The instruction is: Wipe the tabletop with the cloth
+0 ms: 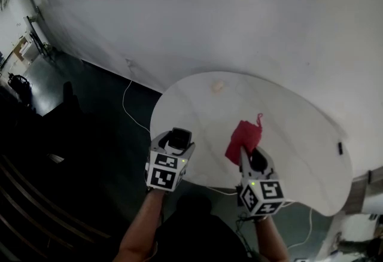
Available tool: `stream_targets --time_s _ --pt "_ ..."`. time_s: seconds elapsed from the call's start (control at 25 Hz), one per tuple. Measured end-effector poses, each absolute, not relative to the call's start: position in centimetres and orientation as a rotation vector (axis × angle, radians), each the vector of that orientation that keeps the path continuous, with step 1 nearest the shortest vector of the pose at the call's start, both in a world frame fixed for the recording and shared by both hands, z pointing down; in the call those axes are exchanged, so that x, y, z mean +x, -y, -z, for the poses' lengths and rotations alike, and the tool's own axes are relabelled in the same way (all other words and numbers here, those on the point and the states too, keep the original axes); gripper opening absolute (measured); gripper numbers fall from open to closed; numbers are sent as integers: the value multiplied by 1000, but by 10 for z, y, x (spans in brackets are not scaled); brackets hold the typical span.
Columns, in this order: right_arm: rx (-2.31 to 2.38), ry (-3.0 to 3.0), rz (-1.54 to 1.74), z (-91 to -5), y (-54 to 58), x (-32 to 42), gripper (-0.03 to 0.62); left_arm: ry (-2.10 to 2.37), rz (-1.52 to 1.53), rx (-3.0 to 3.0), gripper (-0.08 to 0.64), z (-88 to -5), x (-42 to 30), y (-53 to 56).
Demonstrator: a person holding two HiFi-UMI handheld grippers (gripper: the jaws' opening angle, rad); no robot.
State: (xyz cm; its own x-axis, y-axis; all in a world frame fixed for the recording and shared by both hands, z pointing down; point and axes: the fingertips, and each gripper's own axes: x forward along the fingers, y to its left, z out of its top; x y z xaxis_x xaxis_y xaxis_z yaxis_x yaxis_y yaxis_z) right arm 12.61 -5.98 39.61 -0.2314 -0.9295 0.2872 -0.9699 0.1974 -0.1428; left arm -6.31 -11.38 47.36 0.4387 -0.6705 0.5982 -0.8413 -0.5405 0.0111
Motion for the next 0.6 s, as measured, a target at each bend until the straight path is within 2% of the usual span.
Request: stream_targets --time_s 0.6 --pt "1848 2335 -349 -391 72 118 66 1264 -789 2354 327 -496 -40 154"
